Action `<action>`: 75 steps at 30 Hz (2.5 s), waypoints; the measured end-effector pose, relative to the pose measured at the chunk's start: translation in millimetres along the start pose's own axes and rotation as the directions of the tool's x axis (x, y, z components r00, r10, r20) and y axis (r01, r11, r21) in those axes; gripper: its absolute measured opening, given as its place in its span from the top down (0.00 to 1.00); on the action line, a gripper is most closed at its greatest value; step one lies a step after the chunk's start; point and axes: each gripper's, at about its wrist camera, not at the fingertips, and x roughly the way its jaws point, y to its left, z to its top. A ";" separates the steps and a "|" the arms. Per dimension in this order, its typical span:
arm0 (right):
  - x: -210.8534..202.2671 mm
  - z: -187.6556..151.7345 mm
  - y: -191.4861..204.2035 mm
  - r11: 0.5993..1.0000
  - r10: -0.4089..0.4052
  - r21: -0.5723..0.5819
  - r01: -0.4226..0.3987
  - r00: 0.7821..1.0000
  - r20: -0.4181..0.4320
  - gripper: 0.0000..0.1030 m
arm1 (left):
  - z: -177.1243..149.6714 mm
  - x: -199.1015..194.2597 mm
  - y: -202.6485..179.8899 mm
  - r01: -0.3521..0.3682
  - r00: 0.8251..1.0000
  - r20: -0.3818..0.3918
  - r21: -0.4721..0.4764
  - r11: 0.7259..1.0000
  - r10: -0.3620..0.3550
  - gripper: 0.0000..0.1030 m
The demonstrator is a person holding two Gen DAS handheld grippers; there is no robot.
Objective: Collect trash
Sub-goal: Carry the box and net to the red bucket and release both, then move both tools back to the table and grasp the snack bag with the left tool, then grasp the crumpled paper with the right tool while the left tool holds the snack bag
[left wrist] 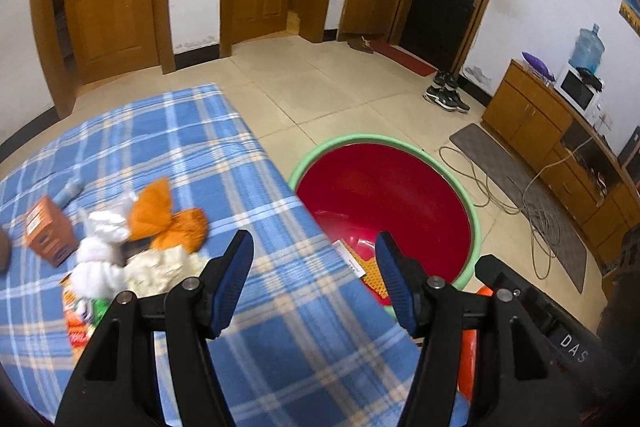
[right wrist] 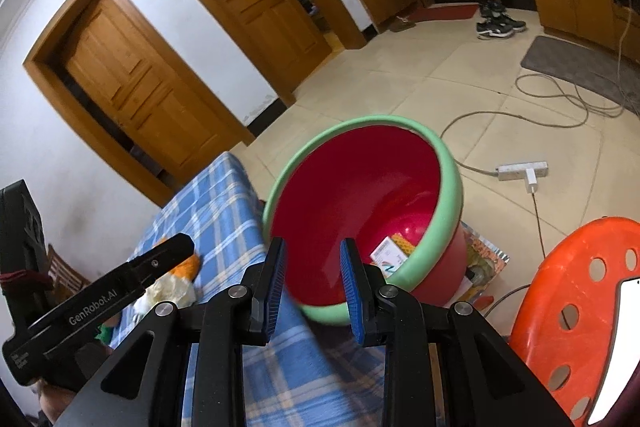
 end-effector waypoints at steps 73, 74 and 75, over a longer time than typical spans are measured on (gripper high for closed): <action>51.6 -62.5 98.8 0.965 -0.010 -0.257 -0.044 0.979 -0.205 0.31 | -86.7 -17.2 188.7 -0.317 0.948 -0.095 -0.254 0.914 0.303 0.59; 52.1 -62.4 101.3 0.964 -0.008 -0.263 -0.047 0.979 -0.205 0.31 | -88.7 -20.7 190.7 -0.314 0.949 -0.090 -0.265 0.912 0.301 0.60; 52.8 -62.4 103.7 0.962 -0.006 -0.268 -0.051 0.979 -0.206 0.31 | -90.7 -25.0 192.9 -0.314 0.949 -0.084 -0.275 0.909 0.303 0.60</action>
